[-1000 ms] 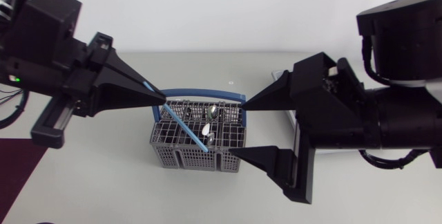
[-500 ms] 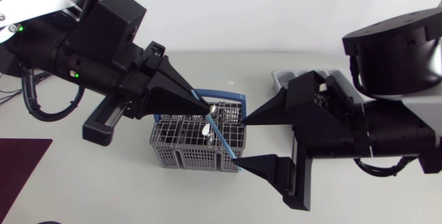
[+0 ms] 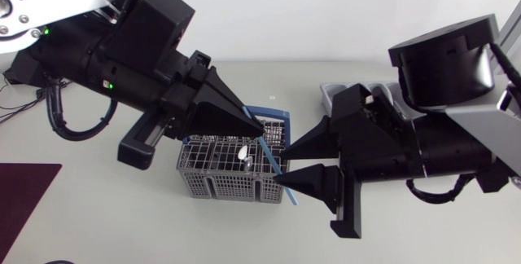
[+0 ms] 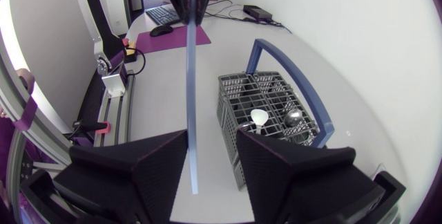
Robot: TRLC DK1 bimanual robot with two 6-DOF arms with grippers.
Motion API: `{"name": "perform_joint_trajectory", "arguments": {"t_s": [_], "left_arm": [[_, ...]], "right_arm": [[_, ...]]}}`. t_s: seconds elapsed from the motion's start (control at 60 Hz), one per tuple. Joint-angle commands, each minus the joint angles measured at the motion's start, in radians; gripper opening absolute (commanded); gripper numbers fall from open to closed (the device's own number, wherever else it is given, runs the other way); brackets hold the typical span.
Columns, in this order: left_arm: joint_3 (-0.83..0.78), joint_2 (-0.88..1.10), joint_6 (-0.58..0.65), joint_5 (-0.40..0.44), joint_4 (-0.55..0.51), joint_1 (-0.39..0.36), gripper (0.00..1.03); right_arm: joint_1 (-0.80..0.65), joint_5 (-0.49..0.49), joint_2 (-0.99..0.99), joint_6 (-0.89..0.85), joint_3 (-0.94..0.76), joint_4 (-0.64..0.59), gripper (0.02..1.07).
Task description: Unload the cutlery basket into the drawer organizer.
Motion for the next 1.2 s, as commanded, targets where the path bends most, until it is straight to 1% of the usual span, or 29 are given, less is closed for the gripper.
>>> {"name": "perform_joint_trajectory", "arguments": {"t_s": [0.0,0.067,0.167,0.3,0.333,0.367,0.433,0.467,0.517,0.533,0.55,0.717,0.8,0.867,0.983,1.033,1.083,1.183], "left_arm": [[0.032,0.018,-0.015,0.021,0.001,0.0,0.08],[0.035,0.024,-0.015,0.02,0.001,0.002,0.08],[0.036,0.031,-0.015,0.02,0.007,0.005,0.08],[0.038,0.037,-0.015,0.012,0.021,0.009,0.1],[0.041,0.039,-0.017,0.009,0.024,0.011,0.12],[0.046,0.041,-0.02,0.001,0.027,0.011,0.2],[0.049,0.041,-0.03,-0.011,0.04,0.014,0.46],[0.053,0.041,-0.04,-0.017,0.047,0.02,0.62],[0.056,0.039,-0.052,-0.019,0.063,0.031,0.9],[0.059,0.039,-0.055,-0.019,0.064,0.034,0.98],[0.061,0.039,-0.057,-0.019,0.066,0.037,1.0],[0.075,0.024,-0.11,-0.019,0.118,0.107,0.99],[0.073,0.013,-0.135,-0.019,0.139,0.158,0.99],[0.067,0.005,-0.133,-0.025,0.139,0.179,0.99],[0.035,-0.021,-0.132,-0.092,0.139,0.198,0.99],[0.012,-0.033,-0.13,-0.154,0.139,0.196,0.99],[-0.011,-0.039,-0.127,-0.195,0.141,0.195,0.99],[-0.031,-0.042,-0.133,-0.24,0.142,0.206,0.99]], "right_arm": [[-0.005,-0.004,0.021,0.027,-0.007,0.008,0.32],[-0.006,-0.009,0.024,0.028,-0.002,0.004,0.25],[-0.002,-0.012,0.022,0.03,-0.001,-0.008,0.08],[0.001,-0.012,0.014,0.034,-0.005,-0.031,0.07],[0.001,-0.012,0.011,0.034,-0.005,-0.035,0.07],[0.003,-0.012,0.007,0.034,-0.005,-0.042,0.07],[0.005,-0.012,0.001,0.036,-0.005,-0.052,0.07],[0.006,-0.012,-0.004,0.036,-0.007,-0.058,0.07],[0.011,-0.012,-0.01,0.036,-0.009,-0.071,0.07],[0.011,-0.012,-0.013,0.036,-0.009,-0.075,0.07],[0.011,-0.012,-0.015,0.036,-0.01,-0.078,0.07],[-0.005,-0.005,-0.071,0.036,-0.022,-0.123,0.07],[-0.052,-0.004,-0.116,0.031,-0.033,-0.152,0.07],[-0.098,-0.002,-0.15,0.022,-0.039,-0.183,0.07],[-0.221,0.002,-0.191,0.0,-0.048,-0.219,0.07],[-0.279,-0.001,-0.196,-0.009,-0.055,-0.223,0.07],[-0.336,-0.004,-0.196,-0.033,-0.062,-0.232,0.07],[-0.428,-0.013,-0.174,-0.062,-0.075,-0.227,0.07]]}}
